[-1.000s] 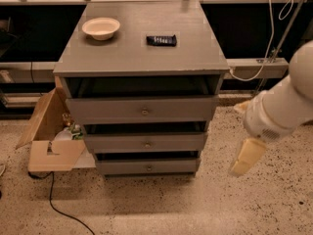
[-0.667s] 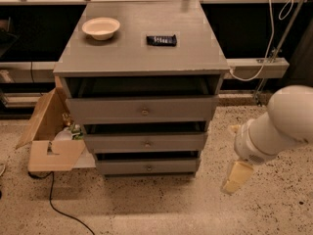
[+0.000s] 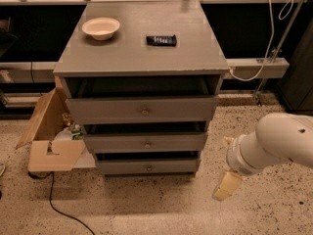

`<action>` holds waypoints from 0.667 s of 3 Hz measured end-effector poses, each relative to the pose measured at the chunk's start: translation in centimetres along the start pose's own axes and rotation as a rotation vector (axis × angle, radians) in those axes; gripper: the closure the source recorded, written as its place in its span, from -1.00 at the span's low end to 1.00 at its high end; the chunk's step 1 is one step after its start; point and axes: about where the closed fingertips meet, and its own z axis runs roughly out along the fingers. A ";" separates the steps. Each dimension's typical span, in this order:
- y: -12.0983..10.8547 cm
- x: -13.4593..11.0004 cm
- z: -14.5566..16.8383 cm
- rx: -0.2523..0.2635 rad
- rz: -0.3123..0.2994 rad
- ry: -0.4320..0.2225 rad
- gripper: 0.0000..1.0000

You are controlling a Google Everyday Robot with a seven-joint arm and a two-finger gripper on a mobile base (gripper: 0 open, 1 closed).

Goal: Open bottom drawer

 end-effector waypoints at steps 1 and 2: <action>-0.1 0.3 1.3 -0.030 -0.011 -0.002 -1.00; -1.2 1.4 5.5 -0.069 -0.011 0.013 -1.00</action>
Offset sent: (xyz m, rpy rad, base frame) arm 0.0499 -0.0024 -0.1503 0.0108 0.1791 0.0562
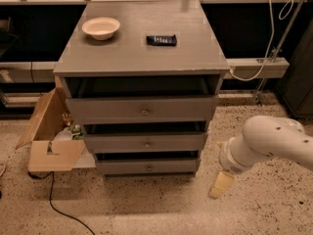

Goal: Open bottom drawer

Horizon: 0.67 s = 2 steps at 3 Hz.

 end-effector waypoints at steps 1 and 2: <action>-1.4 1.6 6.0 -0.058 -0.002 0.006 -1.00; -2.0 2.9 12.5 -0.112 0.013 -0.014 -1.00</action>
Offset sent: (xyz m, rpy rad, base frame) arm 0.0722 0.0045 -0.1783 0.0773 0.0881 0.0306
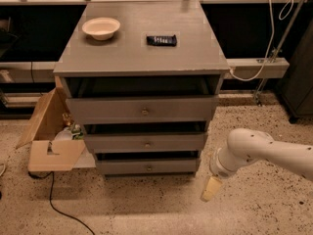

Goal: Open bottom drawer

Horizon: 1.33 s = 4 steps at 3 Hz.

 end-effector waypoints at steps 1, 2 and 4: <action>0.0 0.0 0.0 0.000 0.000 0.000 -1.00; -0.5 0.6 2.4 -0.011 -0.017 0.026 -1.00; -3.8 1.3 13.6 -0.036 -0.249 0.047 -1.00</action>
Offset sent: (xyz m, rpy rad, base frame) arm 0.0246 0.0021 -0.0913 -0.0925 0.0390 0.0716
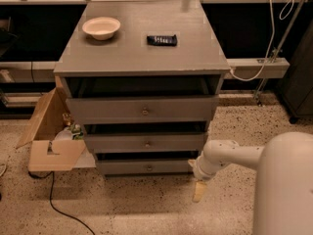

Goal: Open bottom drawer

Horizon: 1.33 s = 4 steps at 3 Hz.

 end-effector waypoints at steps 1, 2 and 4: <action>-1.7 0.2 5.6 -0.011 -0.095 -0.005 -1.00; -1.7 0.2 5.6 -0.011 -0.096 -0.005 -1.00; -6.5 1.7 10.9 0.055 -0.160 0.049 -1.00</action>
Offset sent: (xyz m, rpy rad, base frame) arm 0.0173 0.0119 -0.0409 -0.0030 -0.0190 0.0824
